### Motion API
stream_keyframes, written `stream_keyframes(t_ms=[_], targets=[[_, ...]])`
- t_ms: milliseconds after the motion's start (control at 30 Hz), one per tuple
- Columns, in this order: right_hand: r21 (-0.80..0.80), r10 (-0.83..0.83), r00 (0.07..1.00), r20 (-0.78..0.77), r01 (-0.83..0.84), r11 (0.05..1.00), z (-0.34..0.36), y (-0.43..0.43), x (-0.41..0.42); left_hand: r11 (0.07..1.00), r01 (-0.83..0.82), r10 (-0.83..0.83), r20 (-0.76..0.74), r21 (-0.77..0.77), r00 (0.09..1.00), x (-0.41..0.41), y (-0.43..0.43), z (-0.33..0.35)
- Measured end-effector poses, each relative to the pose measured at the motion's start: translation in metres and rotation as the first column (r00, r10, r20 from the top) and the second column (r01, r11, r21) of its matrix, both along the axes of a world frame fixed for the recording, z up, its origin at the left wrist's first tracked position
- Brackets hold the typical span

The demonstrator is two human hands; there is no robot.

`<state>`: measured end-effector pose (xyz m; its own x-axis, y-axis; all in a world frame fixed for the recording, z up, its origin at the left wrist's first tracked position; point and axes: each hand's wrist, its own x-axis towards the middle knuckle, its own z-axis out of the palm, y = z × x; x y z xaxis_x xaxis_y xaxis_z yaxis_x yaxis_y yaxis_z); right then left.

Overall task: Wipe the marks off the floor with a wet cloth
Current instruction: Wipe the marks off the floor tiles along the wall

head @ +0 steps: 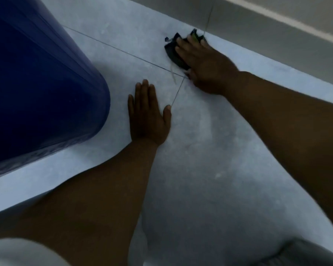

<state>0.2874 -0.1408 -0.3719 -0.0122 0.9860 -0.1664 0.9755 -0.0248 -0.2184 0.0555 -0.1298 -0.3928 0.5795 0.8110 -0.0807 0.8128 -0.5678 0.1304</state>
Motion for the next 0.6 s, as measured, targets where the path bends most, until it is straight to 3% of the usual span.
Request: stream_keyframes(t_ms=[133,233,433,600], targets=[[0.142,-0.193,0.979,0.067,0.182,0.973,0.003,-0.011,0.007,1.000,-0.007,0.007,-0.013,-0.006,1.000,0.000,-0.001,0.000],[0.037,-0.268,0.962,0.052,0.267,0.963,0.003,0.021,-0.012,1.000,-0.009,0.009,-0.011,-0.013,1.000,0.000,0.000,0.000],[-0.020,-0.146,0.988,-0.041,0.145,0.989,0.017,0.108,-0.035,1.000,-0.003,0.003,-0.047,-0.003,0.999,0.000,-0.001,-0.001],[-0.070,-0.090,0.974,-0.210,0.077,0.995,0.011,0.071,-0.020,1.000,0.003,-0.003,-0.027,-0.015,1.000,0.000,0.000,-0.002]])
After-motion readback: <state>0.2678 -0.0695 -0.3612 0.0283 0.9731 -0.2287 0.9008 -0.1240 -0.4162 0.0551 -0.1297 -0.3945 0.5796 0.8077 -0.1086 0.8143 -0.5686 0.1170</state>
